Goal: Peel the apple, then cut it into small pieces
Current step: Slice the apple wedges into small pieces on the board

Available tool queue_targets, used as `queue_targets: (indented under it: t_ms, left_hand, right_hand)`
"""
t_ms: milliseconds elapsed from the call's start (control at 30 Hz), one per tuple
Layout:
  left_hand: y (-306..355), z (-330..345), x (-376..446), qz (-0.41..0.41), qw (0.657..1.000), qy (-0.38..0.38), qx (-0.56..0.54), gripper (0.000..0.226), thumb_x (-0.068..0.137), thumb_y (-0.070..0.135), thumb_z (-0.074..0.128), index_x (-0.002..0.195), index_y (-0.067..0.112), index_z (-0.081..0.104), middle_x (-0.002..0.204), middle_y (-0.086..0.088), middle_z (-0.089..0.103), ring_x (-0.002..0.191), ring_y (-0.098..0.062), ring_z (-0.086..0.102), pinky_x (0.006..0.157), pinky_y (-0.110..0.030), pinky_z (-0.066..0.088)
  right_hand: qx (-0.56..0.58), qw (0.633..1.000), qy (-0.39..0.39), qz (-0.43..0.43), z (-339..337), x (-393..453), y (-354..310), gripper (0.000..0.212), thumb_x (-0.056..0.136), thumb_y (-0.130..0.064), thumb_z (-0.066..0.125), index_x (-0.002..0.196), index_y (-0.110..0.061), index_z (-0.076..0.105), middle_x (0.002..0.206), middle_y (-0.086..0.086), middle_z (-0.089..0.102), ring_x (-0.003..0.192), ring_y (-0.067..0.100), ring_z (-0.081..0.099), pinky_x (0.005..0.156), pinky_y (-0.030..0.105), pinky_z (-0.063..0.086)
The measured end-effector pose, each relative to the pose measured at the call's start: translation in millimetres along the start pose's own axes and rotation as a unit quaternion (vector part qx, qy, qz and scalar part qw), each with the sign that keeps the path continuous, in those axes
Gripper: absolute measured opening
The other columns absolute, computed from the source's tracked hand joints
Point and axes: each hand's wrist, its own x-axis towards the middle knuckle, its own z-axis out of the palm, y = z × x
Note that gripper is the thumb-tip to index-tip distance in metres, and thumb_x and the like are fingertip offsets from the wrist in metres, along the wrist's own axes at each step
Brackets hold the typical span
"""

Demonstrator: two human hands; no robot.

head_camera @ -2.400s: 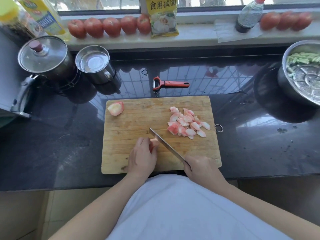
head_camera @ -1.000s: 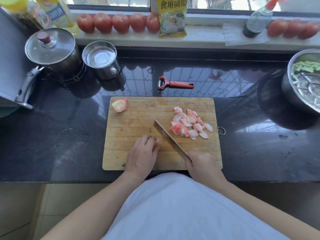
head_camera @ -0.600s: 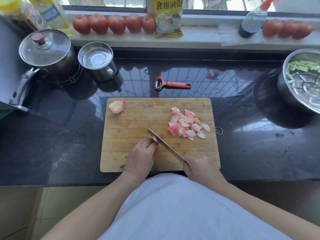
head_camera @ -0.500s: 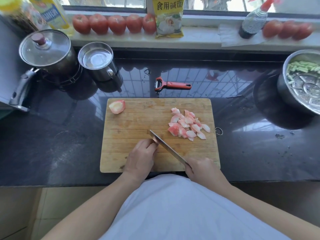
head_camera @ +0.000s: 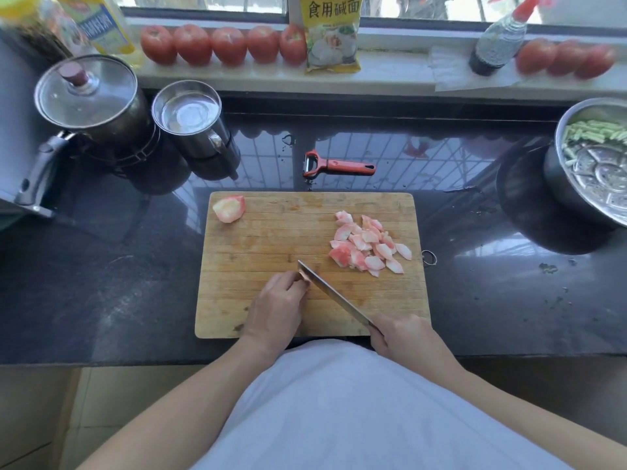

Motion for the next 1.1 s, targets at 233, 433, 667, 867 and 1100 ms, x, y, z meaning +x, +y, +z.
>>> queue_targets:
  t_ms: [233,433,667,867,1100]
  left_hand:
    - [0,3,-1,-0.007,1.0,0.011,0.001,0.018,0.088,0.002,0.077,0.104,0.011,0.076,0.099,0.0,0.07,0.09,-0.024,0.06,0.059,-0.038,0.054]
    - [2,-1,0,-0.006,1.0,0.014,0.003,0.008,0.089,0.008,0.075,0.094,0.013,0.073,0.092,0.001,0.065,0.084,-0.027,0.057,0.063,-0.041,0.054]
    - [-1,-2,-8,0.039,0.999,0.01,-0.002,0.019,0.094,0.005,0.066,0.11,0.009,0.075,0.109,-0.001,0.07,0.098,-0.025,0.059,0.077,-0.036,0.057]
    - [5,-3,-9,0.084,0.995,-0.004,0.055,0.041,0.078,-0.007,0.051,0.109,0.006,0.075,0.11,-0.005,0.071,0.102,-0.027,0.06,0.065,-0.035,0.058]
    - [7,-5,-7,0.056,0.997,-0.03,0.04,0.049,0.083,0.0,0.034,0.11,0.007,0.075,0.11,-0.004,0.072,0.105,-0.027,0.065,0.071,-0.038,0.062]
  right_hand:
    - [0.002,0.997,-0.064,0.038,-7,3,-9,0.024,0.1,-0.02,0.052,0.083,-0.007,0.064,0.071,0.013,0.067,0.066,0.036,0.063,0.059,0.041,0.051]
    - [-0.031,0.995,-0.08,0.048,14,48,-31,0.016,0.097,-0.018,0.049,0.091,-0.014,0.063,0.081,0.01,0.066,0.075,0.035,0.064,0.061,0.04,0.053]
    - [-0.023,0.998,-0.039,0.052,18,54,-37,0.017,0.096,-0.016,0.05,0.084,-0.016,0.062,0.078,0.007,0.067,0.071,0.034,0.063,0.056,0.039,0.05]
    - [0.057,0.996,-0.026,0.063,6,15,-13,0.03,0.098,-0.023,0.049,0.069,-0.023,0.042,0.064,0.006,0.059,0.063,0.033,0.055,0.057,0.047,0.049]
    - [0.04,0.998,-0.02,0.05,0,4,-12,0.028,0.096,-0.018,0.057,0.071,-0.023,0.044,0.061,0.008,0.06,0.059,0.036,0.055,0.053,0.037,0.039]
